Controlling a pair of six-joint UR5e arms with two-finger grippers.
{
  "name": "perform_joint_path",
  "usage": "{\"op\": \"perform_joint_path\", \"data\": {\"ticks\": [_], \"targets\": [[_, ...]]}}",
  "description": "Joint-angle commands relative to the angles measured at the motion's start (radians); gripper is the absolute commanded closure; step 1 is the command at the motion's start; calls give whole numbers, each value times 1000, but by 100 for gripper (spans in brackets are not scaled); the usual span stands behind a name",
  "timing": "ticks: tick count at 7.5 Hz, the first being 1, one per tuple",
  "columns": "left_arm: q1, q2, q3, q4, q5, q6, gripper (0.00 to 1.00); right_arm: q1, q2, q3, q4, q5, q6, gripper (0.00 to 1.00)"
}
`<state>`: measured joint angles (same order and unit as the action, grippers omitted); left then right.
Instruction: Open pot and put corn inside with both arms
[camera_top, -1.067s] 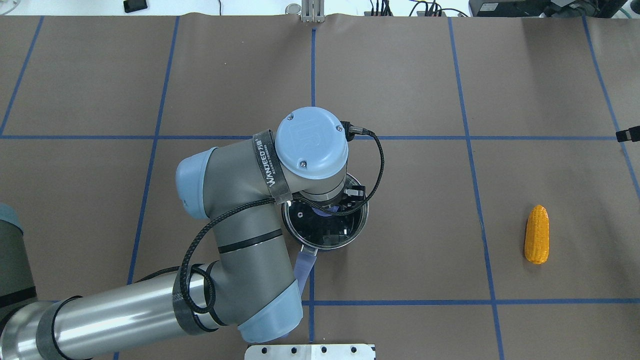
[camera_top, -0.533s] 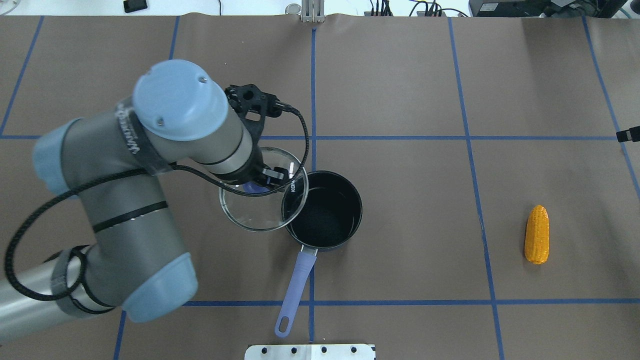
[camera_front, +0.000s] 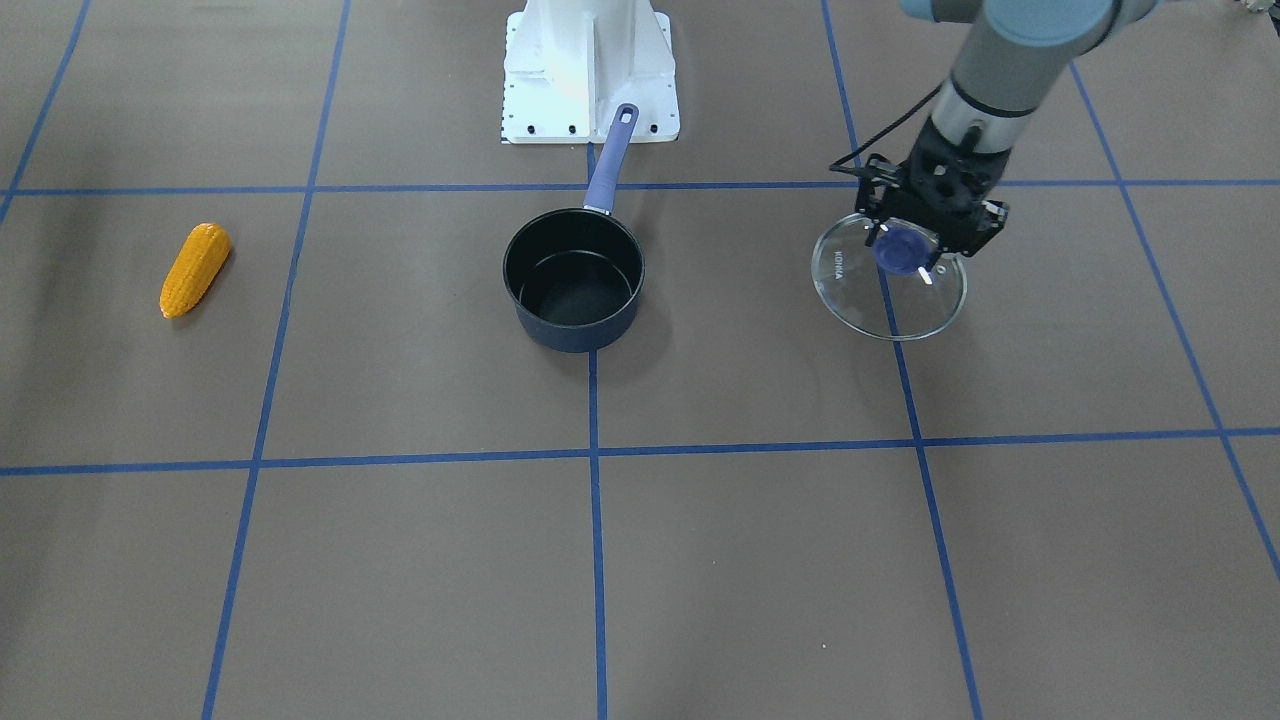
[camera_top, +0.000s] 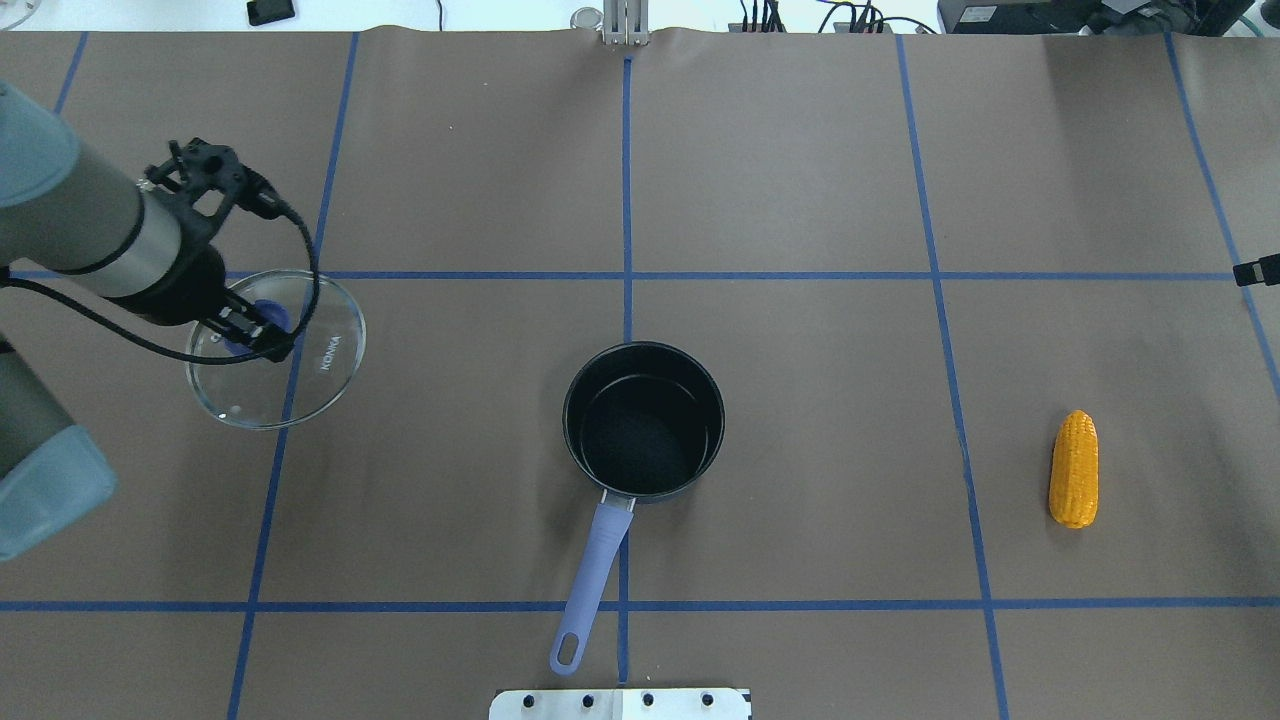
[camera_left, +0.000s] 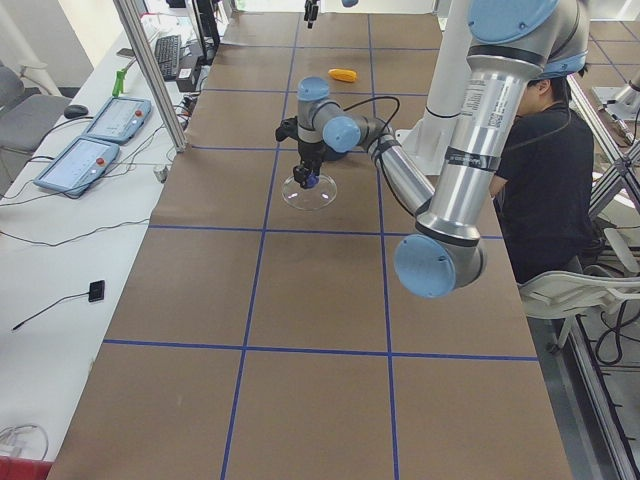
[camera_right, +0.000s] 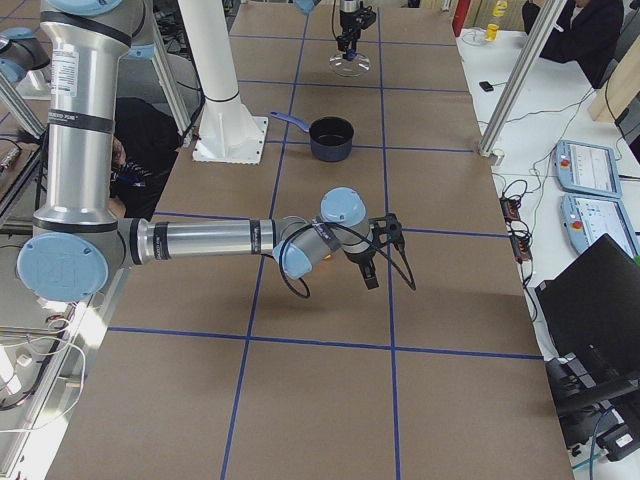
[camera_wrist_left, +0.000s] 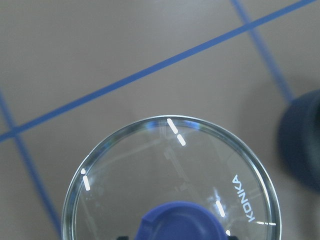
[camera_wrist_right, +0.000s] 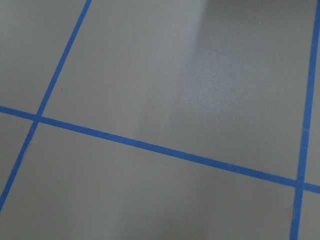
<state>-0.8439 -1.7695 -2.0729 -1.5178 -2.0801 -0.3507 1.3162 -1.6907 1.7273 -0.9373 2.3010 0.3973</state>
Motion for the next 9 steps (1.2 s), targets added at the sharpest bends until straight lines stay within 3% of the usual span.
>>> {"op": "perform_joint_path", "data": {"ticks": [1,2,4,6,7,8,9], "targets": [[-50,215,16,-167,-35,165,83,0,0,-2,0,-2,0,0],[-50,251,66,-265,-37,179,83,0,-1,-2,0,-2,0,0],[-49,260,274,-573,-47,180,83,0,-1,-3,0,-2,0,0],[-49,251,316,-614,-78,180,79,0,0,-3,0,-2,0,0],[-47,248,320,-613,-77,179,66,0,0,-3,0,-2,0,0],[-47,245,323,-613,-71,179,45,0,-1,-3,0,-2,0,0],[-47,245,329,-617,-69,176,9,0,-1,-3,0,-2,0,0]]}}
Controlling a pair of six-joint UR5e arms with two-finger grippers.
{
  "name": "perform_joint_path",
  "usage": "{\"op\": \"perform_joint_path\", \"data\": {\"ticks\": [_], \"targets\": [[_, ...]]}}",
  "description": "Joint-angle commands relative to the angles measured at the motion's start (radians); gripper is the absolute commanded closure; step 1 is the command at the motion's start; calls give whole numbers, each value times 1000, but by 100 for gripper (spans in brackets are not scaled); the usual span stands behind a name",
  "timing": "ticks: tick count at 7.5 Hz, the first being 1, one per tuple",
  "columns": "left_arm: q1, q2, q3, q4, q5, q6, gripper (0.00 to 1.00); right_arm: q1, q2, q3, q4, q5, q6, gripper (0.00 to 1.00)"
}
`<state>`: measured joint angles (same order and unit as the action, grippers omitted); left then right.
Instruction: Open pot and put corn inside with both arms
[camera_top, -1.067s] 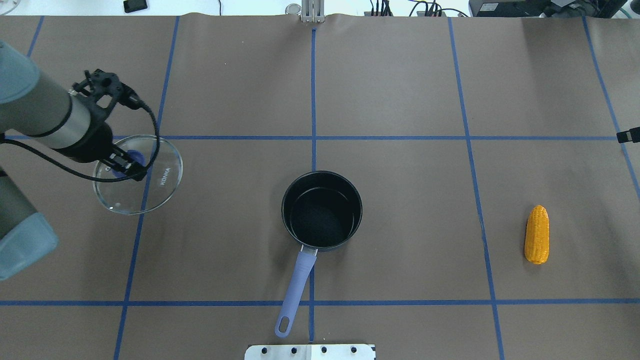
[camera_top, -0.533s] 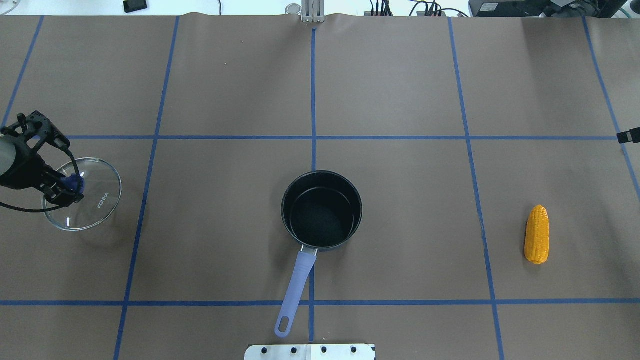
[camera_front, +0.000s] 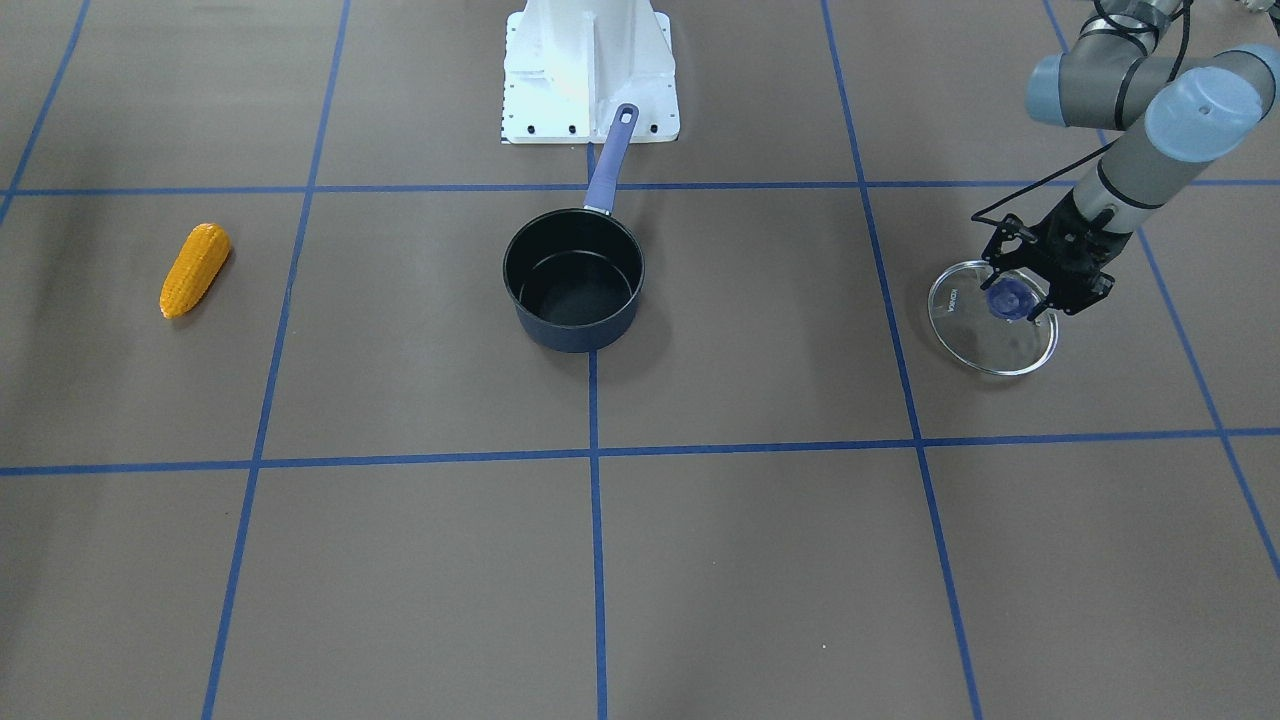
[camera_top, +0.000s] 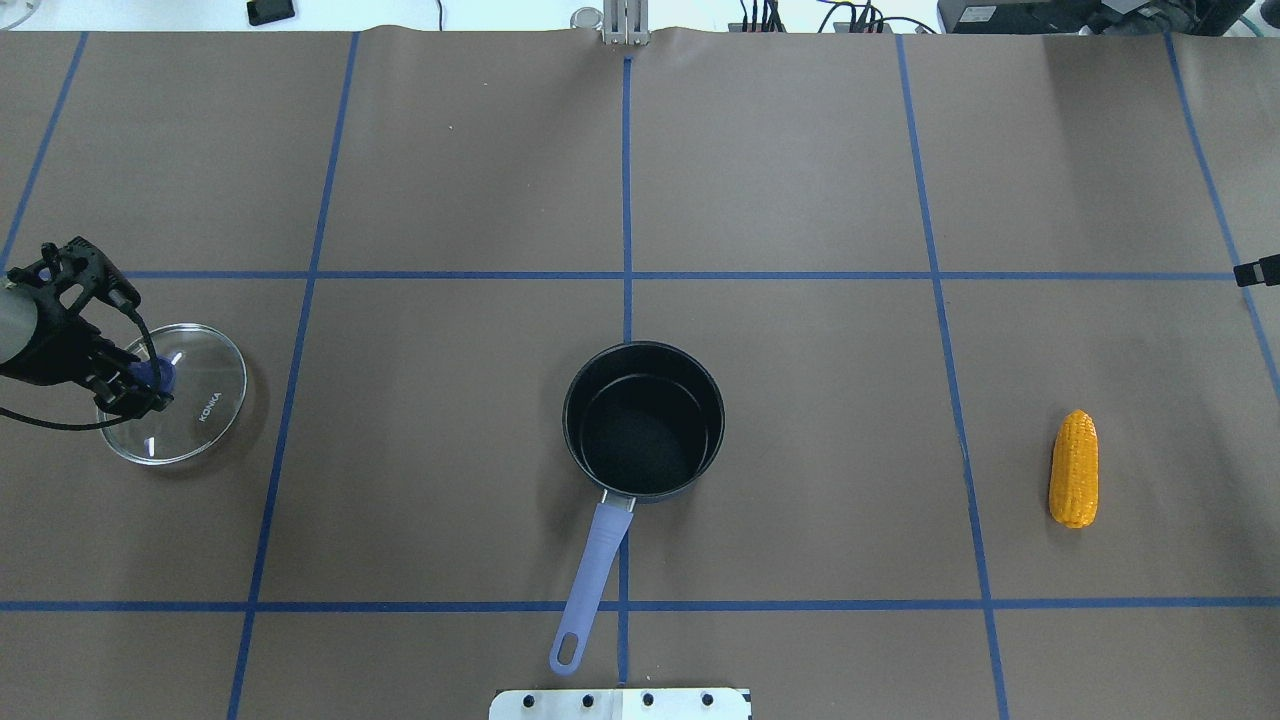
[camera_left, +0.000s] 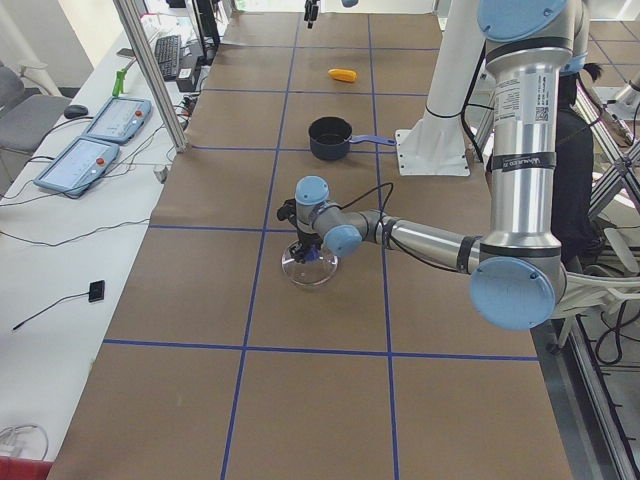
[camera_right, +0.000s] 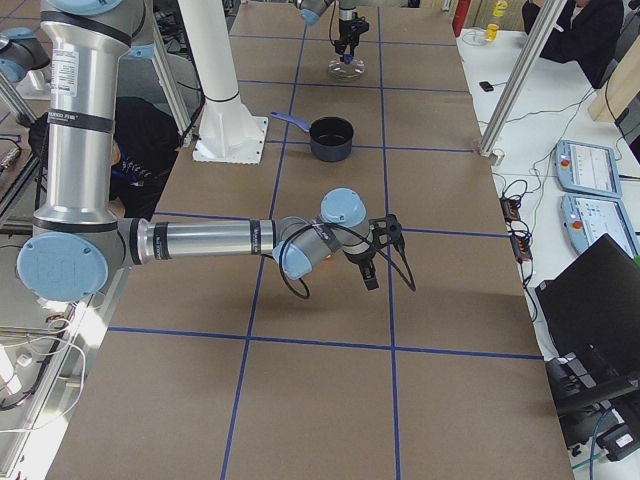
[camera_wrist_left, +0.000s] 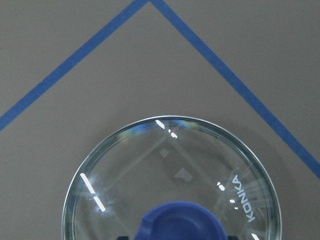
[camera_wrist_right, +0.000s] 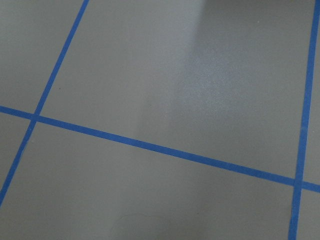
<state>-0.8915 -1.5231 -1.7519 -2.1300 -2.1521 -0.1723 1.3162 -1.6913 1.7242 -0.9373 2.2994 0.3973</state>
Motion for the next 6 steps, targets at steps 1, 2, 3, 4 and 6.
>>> {"op": "perform_joint_path", "data": {"ticks": [1,2,3,4,6], "targets": [[-1,1,3,-5,3,-12,2,0,-1,-2,0,0,0,0],[-20,0,0,1,-5,-13,2,0,1,-2,0,2,0,0],[-105,-9,-1,24,-49,-13,2,0,1,0,0,2,2,0],[-229,-47,-6,130,-178,-7,2,0,1,0,2,3,9,0],[-401,-48,-46,304,-236,-1,2,0,1,0,2,5,20,0]]}}
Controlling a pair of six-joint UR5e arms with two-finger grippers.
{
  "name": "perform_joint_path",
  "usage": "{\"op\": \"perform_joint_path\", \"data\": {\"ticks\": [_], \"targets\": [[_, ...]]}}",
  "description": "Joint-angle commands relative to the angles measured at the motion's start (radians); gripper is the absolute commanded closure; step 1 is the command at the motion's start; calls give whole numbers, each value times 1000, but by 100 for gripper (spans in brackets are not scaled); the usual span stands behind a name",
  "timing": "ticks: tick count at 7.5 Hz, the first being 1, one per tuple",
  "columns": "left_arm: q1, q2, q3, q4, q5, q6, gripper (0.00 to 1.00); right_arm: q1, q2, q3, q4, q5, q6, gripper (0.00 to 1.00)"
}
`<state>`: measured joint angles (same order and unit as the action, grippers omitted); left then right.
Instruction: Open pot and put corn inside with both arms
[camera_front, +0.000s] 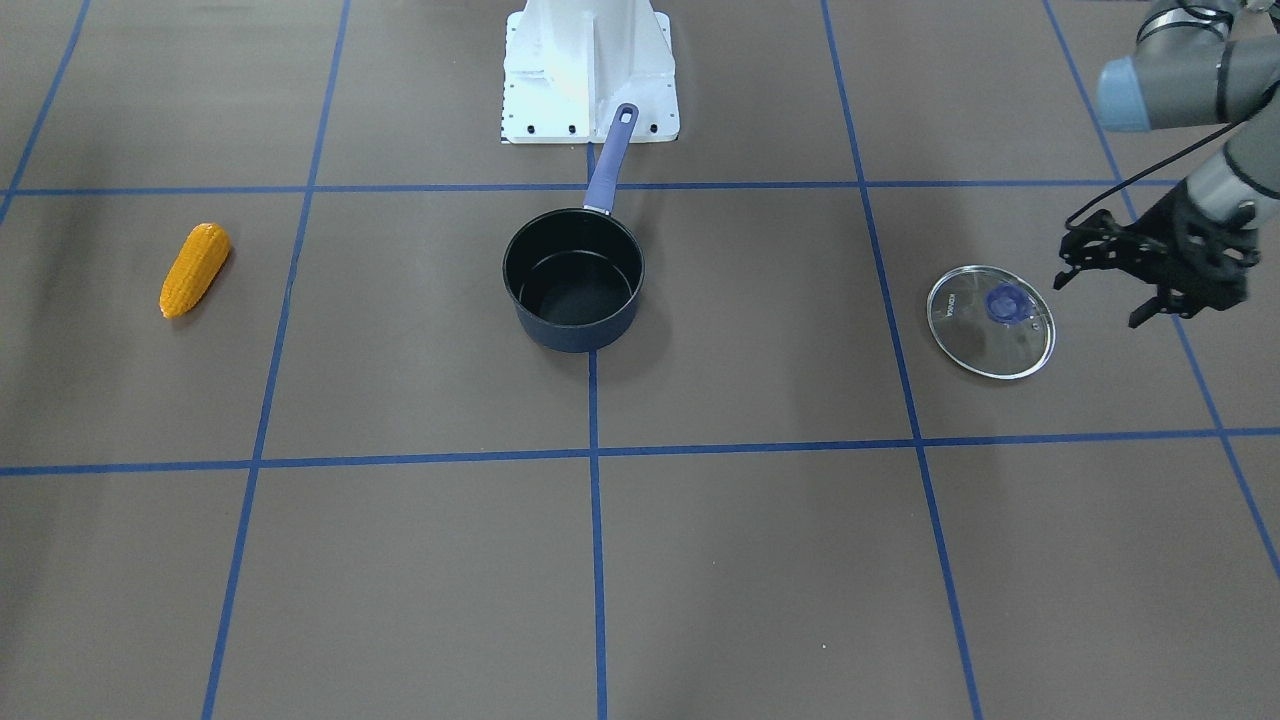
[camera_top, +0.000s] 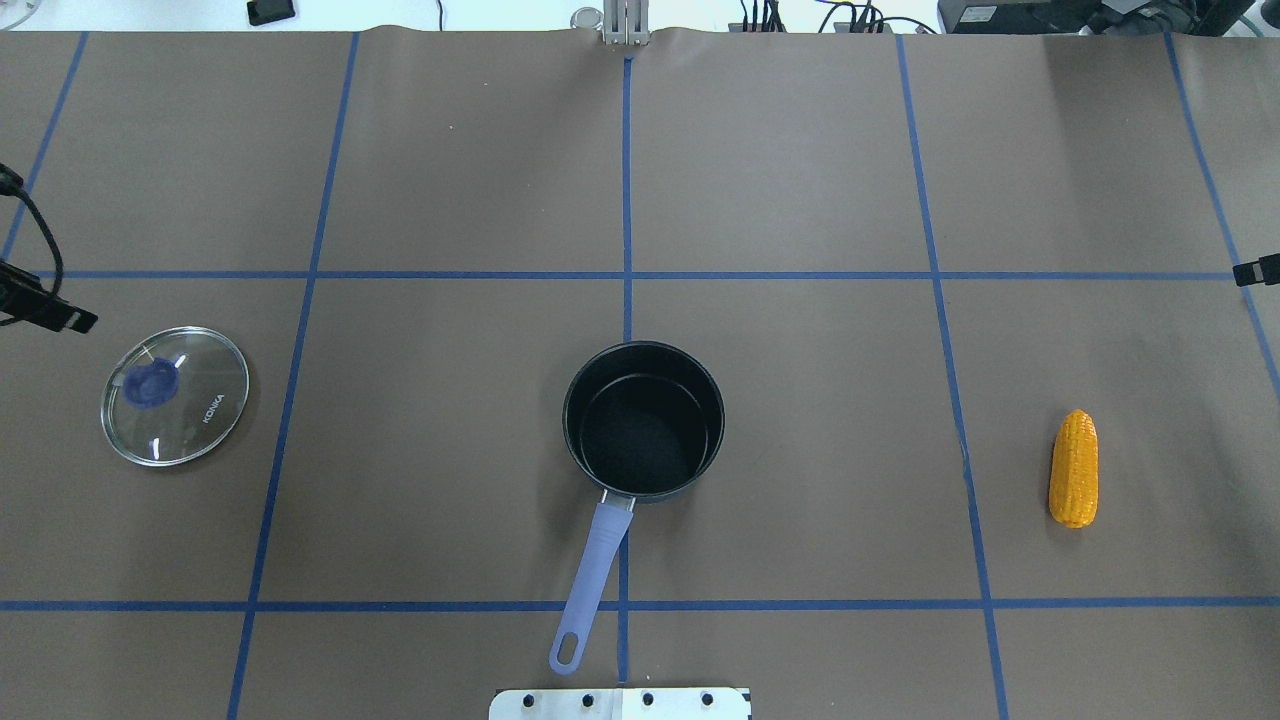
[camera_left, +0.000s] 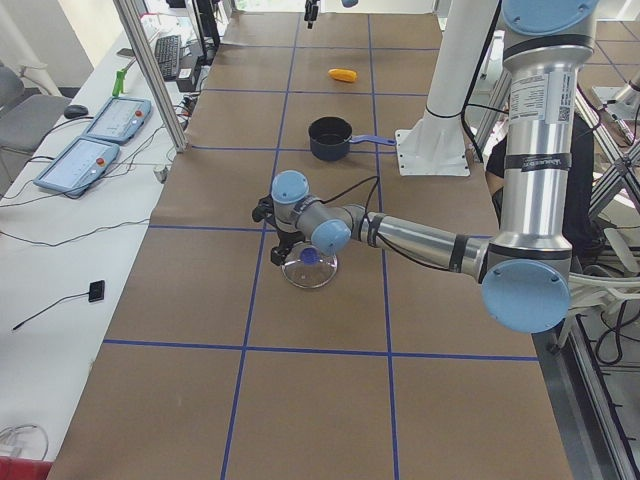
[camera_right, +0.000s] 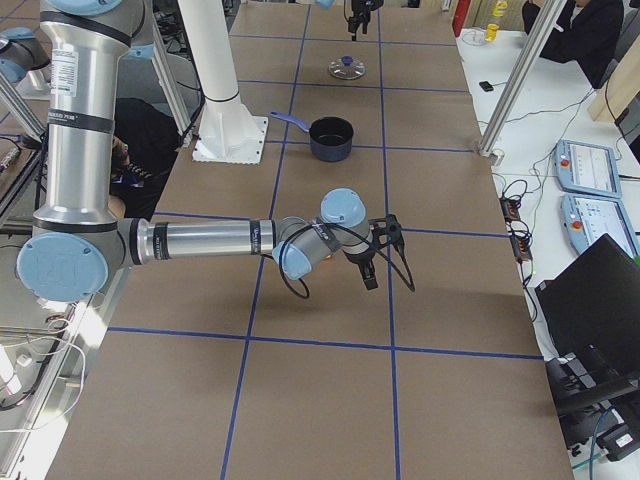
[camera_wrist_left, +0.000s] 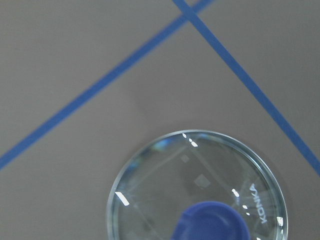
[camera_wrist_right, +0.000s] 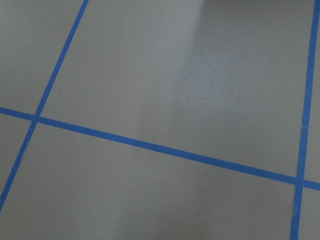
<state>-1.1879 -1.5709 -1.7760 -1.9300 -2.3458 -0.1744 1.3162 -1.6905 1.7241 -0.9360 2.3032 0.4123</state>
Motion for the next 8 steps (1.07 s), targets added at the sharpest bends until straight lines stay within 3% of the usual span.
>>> {"op": "perform_joint_path", "data": {"ticks": [1,2,5,8], "targets": [[-201,24,-5,252,-46,6,2,0,0,0,0,1,6,0],[-258,44,19,310,-50,10,2,0,0,2,0,2,8,0],[-387,129,58,274,-43,71,2,-52,-9,75,2,-4,174,0],[-384,134,63,272,-43,67,2,-257,-150,202,3,-206,363,0]]}}
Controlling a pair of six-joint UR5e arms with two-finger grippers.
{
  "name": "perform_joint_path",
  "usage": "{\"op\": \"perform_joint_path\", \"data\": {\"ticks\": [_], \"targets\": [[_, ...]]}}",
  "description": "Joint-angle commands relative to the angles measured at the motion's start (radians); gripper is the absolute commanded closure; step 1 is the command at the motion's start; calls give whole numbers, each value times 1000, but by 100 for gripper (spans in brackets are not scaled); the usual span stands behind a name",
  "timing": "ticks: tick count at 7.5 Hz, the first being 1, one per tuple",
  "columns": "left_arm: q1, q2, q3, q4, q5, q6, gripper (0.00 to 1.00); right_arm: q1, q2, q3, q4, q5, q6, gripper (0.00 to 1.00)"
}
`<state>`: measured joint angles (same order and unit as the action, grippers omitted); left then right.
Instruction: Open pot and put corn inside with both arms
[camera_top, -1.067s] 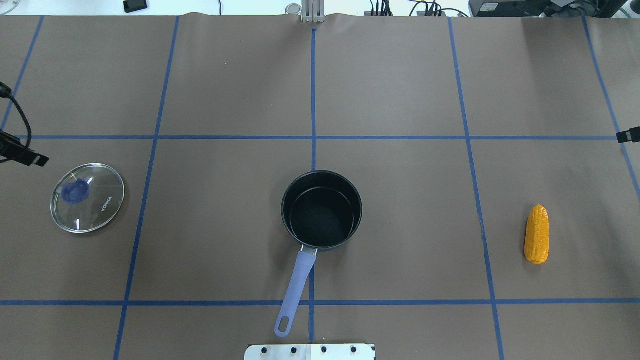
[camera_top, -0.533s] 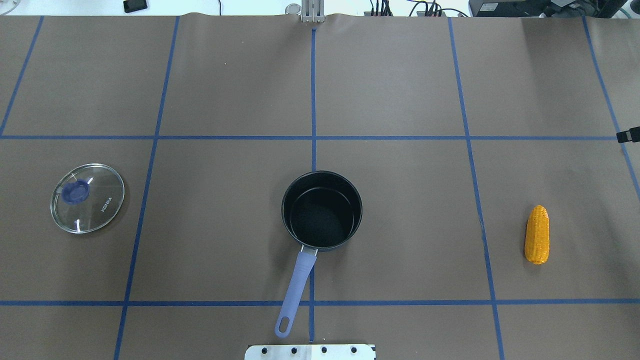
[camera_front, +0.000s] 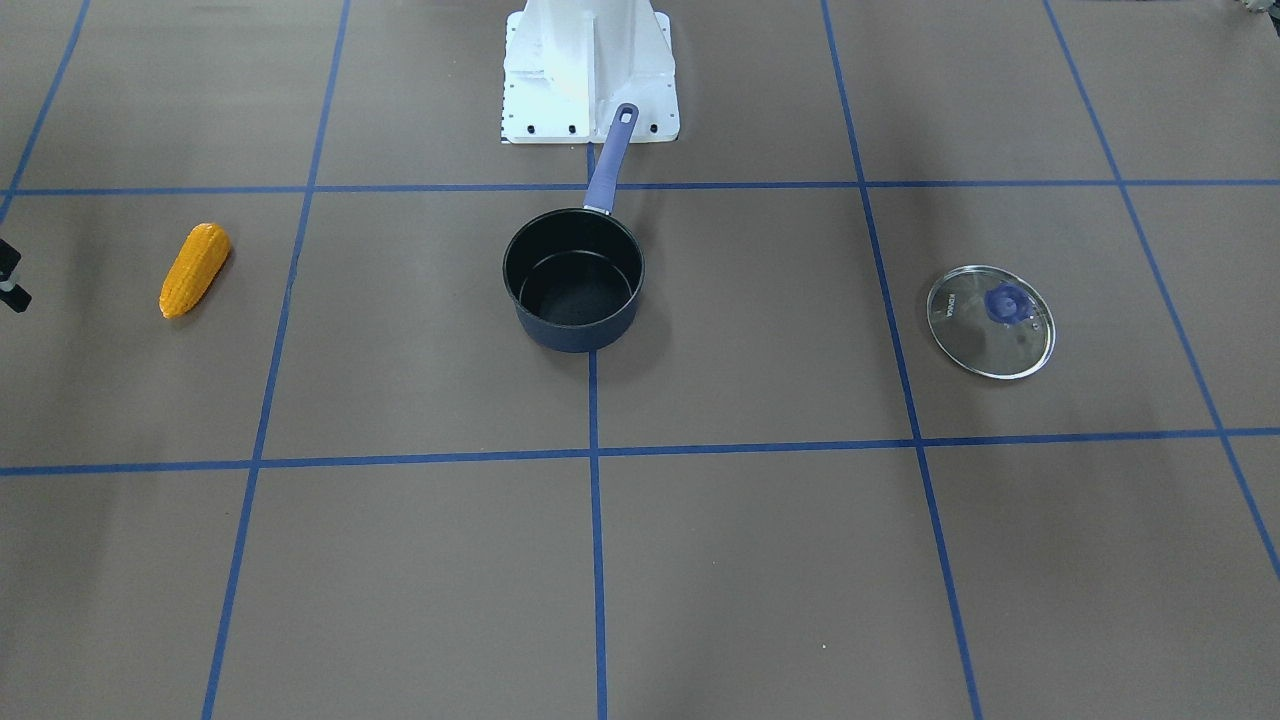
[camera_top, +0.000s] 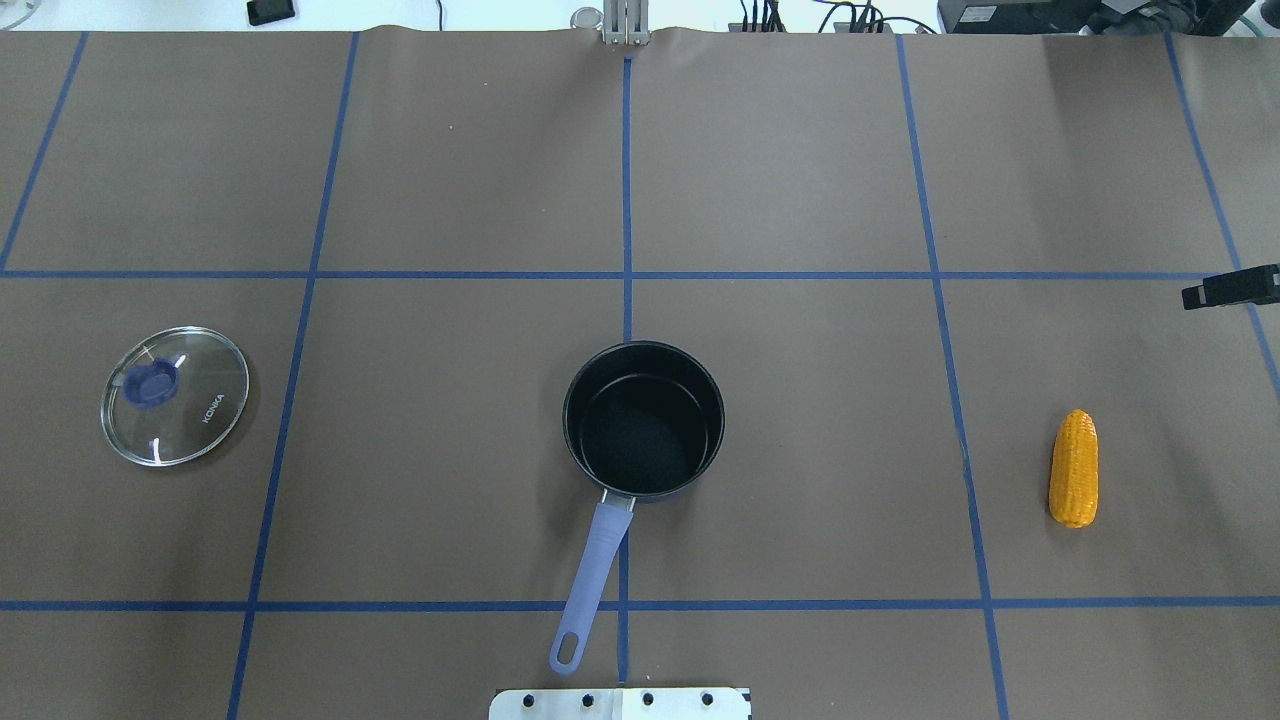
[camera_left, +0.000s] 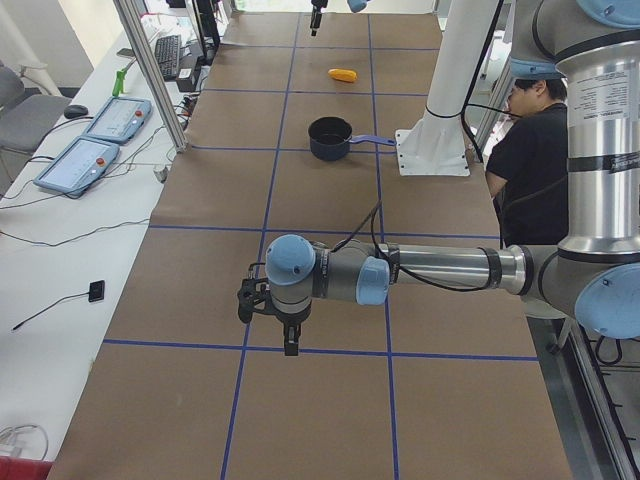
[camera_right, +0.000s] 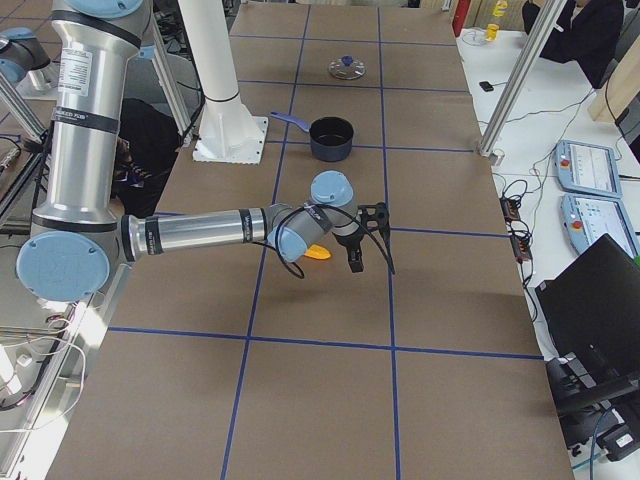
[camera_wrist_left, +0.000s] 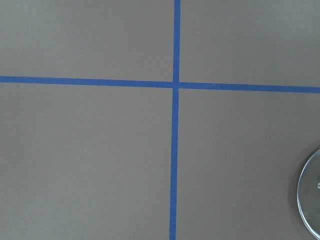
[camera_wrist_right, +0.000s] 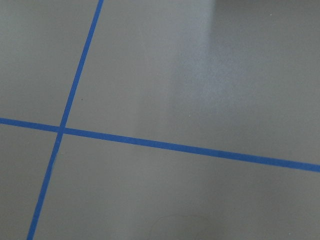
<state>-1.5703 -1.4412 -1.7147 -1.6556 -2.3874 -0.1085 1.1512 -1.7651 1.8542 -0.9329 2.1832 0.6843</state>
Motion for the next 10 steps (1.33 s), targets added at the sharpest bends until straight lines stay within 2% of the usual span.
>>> {"op": "perform_joint_path", "data": {"ticks": [1,2,4,5,7,8,9,10], "targets": [[-2,2,0,-3,-2,1,2,-153,-133,113,31,-133,157,0],[0,2,0,-3,-3,1,2,-273,-186,114,137,-240,282,0],[0,2,-2,-3,-7,3,2,-564,-200,114,171,-528,516,0],[0,2,-2,-4,-7,3,2,-646,-200,114,171,-607,567,0],[0,2,0,-3,-7,3,2,-708,-195,91,174,-678,575,2],[0,2,0,-4,-7,3,2,-715,-189,89,174,-683,578,12],[0,4,0,-4,-7,3,2,-717,-183,89,174,-685,578,31],[0,4,0,-4,-7,3,2,-719,-178,89,172,-682,578,59]]}}
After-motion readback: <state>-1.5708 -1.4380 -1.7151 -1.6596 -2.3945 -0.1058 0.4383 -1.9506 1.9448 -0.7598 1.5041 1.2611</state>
